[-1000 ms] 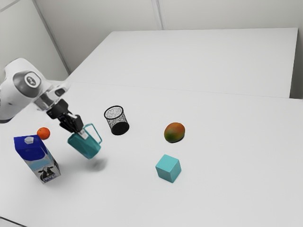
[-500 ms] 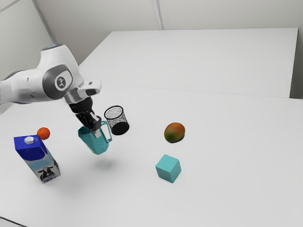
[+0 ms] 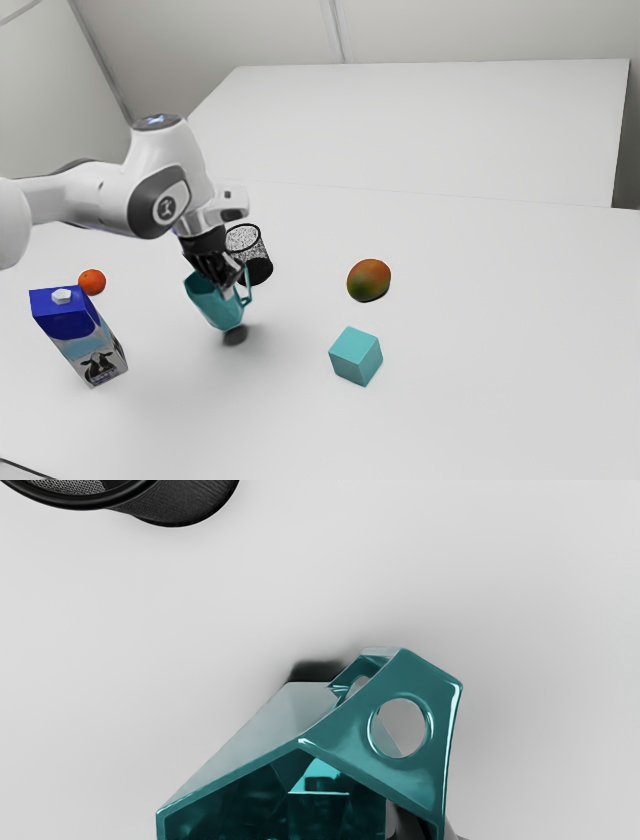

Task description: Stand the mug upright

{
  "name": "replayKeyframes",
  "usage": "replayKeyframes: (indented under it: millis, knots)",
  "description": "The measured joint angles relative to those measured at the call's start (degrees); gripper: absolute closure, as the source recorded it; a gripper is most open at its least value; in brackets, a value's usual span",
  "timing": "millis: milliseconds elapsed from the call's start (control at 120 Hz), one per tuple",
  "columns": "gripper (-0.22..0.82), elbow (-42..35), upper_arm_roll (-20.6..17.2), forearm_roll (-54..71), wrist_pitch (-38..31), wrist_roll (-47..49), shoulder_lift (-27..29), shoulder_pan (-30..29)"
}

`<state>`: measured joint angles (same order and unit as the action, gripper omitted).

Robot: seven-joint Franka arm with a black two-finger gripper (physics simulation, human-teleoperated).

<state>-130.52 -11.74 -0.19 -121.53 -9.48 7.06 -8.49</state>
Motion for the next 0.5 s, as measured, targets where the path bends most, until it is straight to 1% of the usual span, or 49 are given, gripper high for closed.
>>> replayKeyframes:
  millis: [500]
  knots:
    - [0.79, -0.03, -0.04, 0.21, -3.8, 6.83, -4.81, 0.51]
